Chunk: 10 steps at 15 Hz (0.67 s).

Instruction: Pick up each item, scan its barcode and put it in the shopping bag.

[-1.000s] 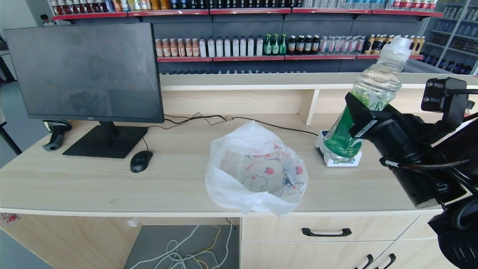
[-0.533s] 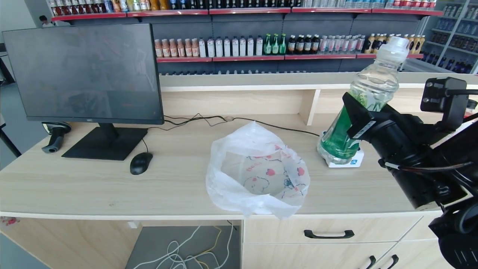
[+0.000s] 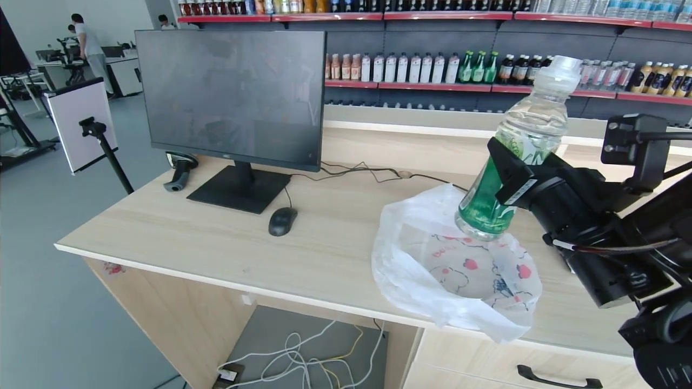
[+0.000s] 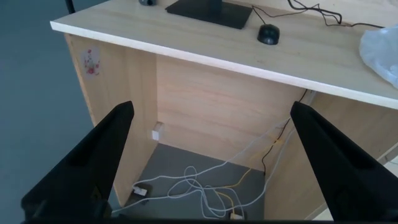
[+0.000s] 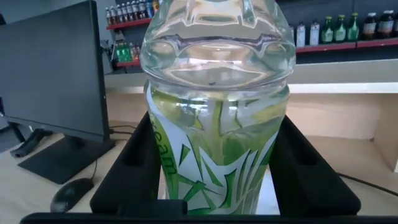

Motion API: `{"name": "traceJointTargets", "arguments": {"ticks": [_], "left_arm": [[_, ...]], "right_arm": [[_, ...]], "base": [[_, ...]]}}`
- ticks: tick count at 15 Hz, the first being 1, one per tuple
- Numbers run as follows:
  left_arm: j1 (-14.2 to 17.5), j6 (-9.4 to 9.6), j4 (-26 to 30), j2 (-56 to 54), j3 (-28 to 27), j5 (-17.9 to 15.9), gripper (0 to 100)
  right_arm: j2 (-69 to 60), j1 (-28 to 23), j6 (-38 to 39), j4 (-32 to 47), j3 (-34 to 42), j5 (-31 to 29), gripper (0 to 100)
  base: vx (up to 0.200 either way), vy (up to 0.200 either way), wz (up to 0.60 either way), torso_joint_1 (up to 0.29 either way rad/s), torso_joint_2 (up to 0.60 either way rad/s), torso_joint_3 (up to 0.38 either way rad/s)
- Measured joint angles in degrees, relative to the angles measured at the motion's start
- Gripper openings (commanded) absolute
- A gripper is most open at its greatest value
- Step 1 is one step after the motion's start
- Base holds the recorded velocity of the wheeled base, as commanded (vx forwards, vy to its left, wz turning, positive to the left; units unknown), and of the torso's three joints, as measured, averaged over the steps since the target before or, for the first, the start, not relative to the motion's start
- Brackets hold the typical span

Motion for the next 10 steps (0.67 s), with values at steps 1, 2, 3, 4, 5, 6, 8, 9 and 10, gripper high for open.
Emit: {"name": "traceJointTargets", "arguments": {"ticks": [1,2,3,4,5,6,8,9,10], "left_arm": [[0.02,0.00,0.00,0.00,0.00,0.00,100],[0.05,0.02,-0.04,0.00,0.00,-0.04,100],[0.05,0.00,-0.02,0.00,0.00,-0.01,100],[-0.02,0.02,-0.04,0.00,0.00,0.00,100],[0.05,0.02,-0.06,0.00,0.00,-0.01,100],[0.05,0.00,-0.06,0.00,0.00,-0.04,100],[0.05,0.05,-0.06,0.00,0.00,0.00,100],[0.05,0.05,-0.09,0.00,0.00,-0.01,100],[0.05,0.02,-0.09,0.00,0.00,-0.01,100]], "right_arm": [[0.00,-0.07,-0.11,-0.29,-0.04,-0.18,0],[0.00,0.34,-0.13,-0.05,0.11,-0.27,0],[0.00,1.05,-0.13,-0.13,0.16,-0.16,0],[0.05,1.52,-0.11,-0.27,0.20,-0.11,0],[0.33,1.88,-0.13,-0.07,0.44,-0.02,0],[0.74,1.88,-0.16,-0.07,0.60,-0.22,0],[1.90,2.33,-0.35,-0.07,1.32,0.00,0],[3.02,2.27,-0.90,-0.09,1.51,0.06,0],[4.29,2.21,-1.39,-0.05,1.29,0.02,0]], "base": [[0.000,0.000,0.00,0.000,0.00,0.000],[0.000,0.000,0.00,0.000,0.00,0.000],[0.000,0.000,0.00,0.000,0.00,0.000],[0.000,0.000,0.00,0.000,0.00,0.000],[0.000,0.000,0.00,0.000,0.00,0.000],[0.000,0.000,0.00,0.000,0.00,0.000],[0.000,0.000,0.00,0.000,0.00,0.000],[0.000,0.000,0.00,0.000,0.00,0.000],[0.000,0.000,0.00,0.000,0.00,0.000]]}}
